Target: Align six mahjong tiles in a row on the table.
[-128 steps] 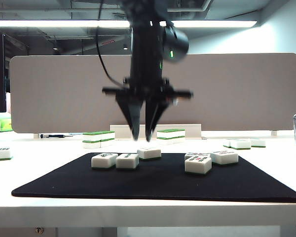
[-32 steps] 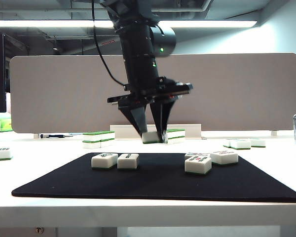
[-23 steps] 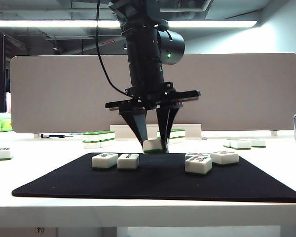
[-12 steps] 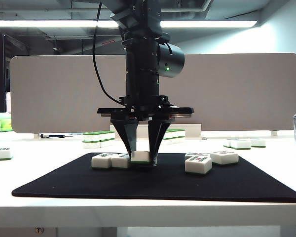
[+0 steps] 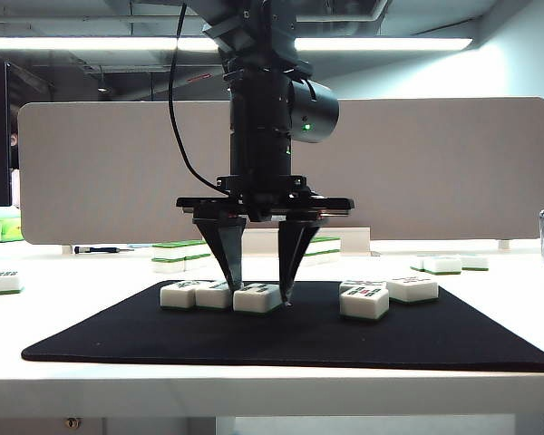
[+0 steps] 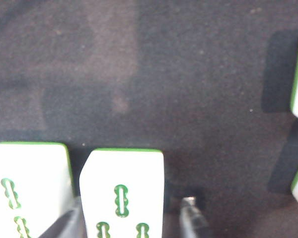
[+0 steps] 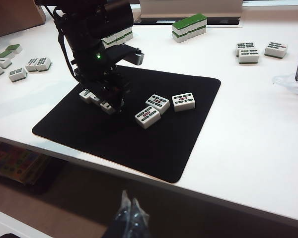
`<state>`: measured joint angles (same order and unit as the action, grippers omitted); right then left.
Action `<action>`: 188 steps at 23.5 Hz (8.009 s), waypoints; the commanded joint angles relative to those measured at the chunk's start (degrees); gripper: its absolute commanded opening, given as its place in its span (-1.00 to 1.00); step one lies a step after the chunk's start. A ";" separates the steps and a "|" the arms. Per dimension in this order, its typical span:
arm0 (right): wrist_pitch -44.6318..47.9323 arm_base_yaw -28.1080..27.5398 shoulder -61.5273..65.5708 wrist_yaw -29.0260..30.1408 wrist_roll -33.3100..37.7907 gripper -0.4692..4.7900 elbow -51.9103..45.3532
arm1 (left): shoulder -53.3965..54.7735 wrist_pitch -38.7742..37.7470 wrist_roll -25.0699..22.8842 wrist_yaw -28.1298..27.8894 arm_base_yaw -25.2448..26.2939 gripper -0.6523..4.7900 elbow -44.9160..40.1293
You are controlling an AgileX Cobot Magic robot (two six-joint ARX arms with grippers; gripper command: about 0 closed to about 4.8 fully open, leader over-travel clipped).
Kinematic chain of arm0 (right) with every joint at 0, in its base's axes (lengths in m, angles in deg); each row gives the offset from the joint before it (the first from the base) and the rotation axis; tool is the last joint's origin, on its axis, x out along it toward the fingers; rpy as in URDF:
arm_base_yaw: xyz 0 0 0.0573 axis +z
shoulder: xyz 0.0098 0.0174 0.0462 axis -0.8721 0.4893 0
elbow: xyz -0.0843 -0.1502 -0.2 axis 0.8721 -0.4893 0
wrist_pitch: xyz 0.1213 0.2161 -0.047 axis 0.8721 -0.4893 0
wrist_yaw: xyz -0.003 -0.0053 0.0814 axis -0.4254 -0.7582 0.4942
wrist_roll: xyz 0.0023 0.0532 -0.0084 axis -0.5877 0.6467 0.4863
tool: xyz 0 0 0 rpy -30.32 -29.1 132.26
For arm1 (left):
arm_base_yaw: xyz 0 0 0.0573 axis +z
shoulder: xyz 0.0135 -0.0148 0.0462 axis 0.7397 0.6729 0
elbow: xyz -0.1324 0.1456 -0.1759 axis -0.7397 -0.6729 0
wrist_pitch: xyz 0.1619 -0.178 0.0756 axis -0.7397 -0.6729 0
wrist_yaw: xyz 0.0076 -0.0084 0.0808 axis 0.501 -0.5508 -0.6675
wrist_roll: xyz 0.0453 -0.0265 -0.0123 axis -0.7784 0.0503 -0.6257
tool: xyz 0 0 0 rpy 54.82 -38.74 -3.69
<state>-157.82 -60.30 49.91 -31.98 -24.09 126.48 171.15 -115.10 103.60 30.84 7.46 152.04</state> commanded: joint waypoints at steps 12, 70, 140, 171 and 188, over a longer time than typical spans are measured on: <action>0.72 0.07 -0.68 -0.11 -0.13 -0.82 0.20 | 0.02 -4.00 -2.93 3.39 -3.91 -0.37 6.14; 0.72 0.04 -0.68 -0.09 -0.13 -0.82 0.20 | 5.77 3.04 -2.82 -2.69 -9.84 0.36 12.50; 0.68 0.04 -0.68 -0.11 -0.11 -0.82 0.20 | 8.44 10.23 -65.37 8.92 -4.31 0.14 12.55; 0.70 0.04 -0.68 -0.09 -0.13 -0.82 0.20 | 5.79 1.49 1.14 -3.21 -4.13 0.42 12.68; 0.70 0.04 -0.68 -0.04 -0.13 -0.82 0.20 | 7.48 21.94 -20.90 0.70 -8.66 0.41 12.63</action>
<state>-157.82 -60.32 49.91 -31.96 -24.09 126.48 178.56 -94.11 84.15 31.72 -1.02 164.54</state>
